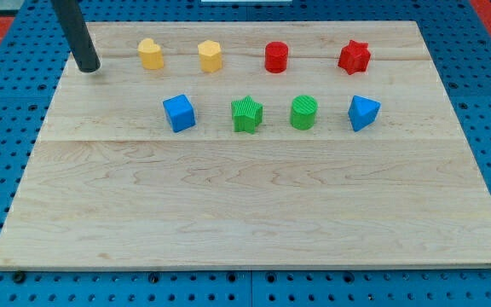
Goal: Slide the green star slightly towards bottom
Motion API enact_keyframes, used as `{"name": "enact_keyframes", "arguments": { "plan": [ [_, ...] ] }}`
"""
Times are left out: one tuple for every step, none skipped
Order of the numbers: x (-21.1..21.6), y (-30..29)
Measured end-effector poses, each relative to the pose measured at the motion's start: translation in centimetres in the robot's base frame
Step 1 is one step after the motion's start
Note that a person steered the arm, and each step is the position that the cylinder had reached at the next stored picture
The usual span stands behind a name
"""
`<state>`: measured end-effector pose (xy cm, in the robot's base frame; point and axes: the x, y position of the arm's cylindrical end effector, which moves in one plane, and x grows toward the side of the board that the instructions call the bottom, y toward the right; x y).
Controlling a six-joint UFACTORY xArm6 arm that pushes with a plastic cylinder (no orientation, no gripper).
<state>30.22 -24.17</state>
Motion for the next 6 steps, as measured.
{"name": "enact_keyframes", "arguments": {
  "plan": [
    [1.4, 2.3],
    [2.5, 10.9],
    [4.9, 17.9],
    [6.0, 25.3],
    [13.0, 27.8],
    [18.4, 25.9]
  ]
}}
